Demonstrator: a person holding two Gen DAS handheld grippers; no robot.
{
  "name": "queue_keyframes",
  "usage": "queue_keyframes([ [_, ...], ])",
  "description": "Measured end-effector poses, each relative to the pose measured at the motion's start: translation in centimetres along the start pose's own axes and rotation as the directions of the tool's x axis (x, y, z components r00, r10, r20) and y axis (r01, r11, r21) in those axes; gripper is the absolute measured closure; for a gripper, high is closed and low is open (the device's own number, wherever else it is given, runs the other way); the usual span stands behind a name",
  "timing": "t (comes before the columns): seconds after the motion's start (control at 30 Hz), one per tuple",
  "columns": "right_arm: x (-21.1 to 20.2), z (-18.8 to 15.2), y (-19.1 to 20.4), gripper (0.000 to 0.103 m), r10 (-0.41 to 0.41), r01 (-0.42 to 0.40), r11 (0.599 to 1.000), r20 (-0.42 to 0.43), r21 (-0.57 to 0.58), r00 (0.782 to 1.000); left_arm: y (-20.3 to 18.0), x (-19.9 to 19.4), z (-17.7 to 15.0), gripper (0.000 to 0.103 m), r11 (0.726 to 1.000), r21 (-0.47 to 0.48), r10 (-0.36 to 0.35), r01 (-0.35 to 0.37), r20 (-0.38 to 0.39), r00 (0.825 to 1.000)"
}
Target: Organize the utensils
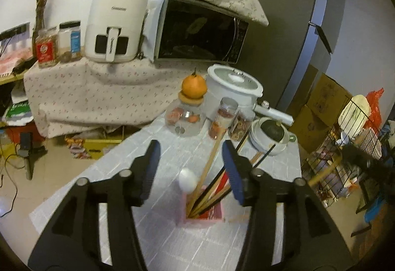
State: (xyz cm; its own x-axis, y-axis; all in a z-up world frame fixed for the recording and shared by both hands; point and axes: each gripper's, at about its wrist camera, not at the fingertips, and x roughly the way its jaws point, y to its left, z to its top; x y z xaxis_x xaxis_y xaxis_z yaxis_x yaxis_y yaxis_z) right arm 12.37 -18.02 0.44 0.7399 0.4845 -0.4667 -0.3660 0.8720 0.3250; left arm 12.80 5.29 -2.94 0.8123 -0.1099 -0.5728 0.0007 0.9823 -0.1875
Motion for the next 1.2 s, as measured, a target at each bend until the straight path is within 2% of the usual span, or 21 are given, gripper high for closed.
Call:
queue_keyframes([
  [0.2, 1.7, 1.1, 2.2, 0.098, -0.014, 0.013, 0.999, -0.009, -0.045, 1.0, 1.4, -0.4, -1.4, 0.046, 0.998, -0.035, 0.044, -0.049, -0.126, 0.991],
  [0.3, 3.3, 1.1, 3.1, 0.098, -0.038, 0.036, 0.996, -0.035, -0.076, 0.999, 1.7, -0.5, -2.4, 0.043, 0.997, -0.02, 0.069, -0.074, -0.179, 0.982],
  [0.47, 5.9, 0.4, 4.2, 0.098, -0.093, 0.081, 0.987, -0.08, -0.14, 0.992, 2.2, -0.2, -3.8, 0.041, 0.997, -0.008, 0.074, -0.078, -0.223, 0.972],
  [0.93, 11.2, -1.0, 4.0, 0.097, -0.101, 0.073, 0.987, -0.2, -0.142, 0.975, 2.7, 0.2, -4.4, 0.039, 0.997, -0.003, 0.072, -0.075, -0.252, 0.965],
  [1.03, 11.8, -1.2, 3.9, 0.097, -0.104, 0.076, 0.987, -0.211, -0.139, 0.972, 3.0, 0.3, -4.3, 0.034, 0.997, -0.005, 0.075, -0.079, -0.252, 0.965],
  [1.2, 12.1, -1.2, 3.5, 0.096, -0.092, 0.069, 0.991, -0.204, -0.116, 0.975, 3.1, 0.3, -4.3, 0.03, 0.997, -0.014, 0.076, -0.082, -0.25, 0.965],
])
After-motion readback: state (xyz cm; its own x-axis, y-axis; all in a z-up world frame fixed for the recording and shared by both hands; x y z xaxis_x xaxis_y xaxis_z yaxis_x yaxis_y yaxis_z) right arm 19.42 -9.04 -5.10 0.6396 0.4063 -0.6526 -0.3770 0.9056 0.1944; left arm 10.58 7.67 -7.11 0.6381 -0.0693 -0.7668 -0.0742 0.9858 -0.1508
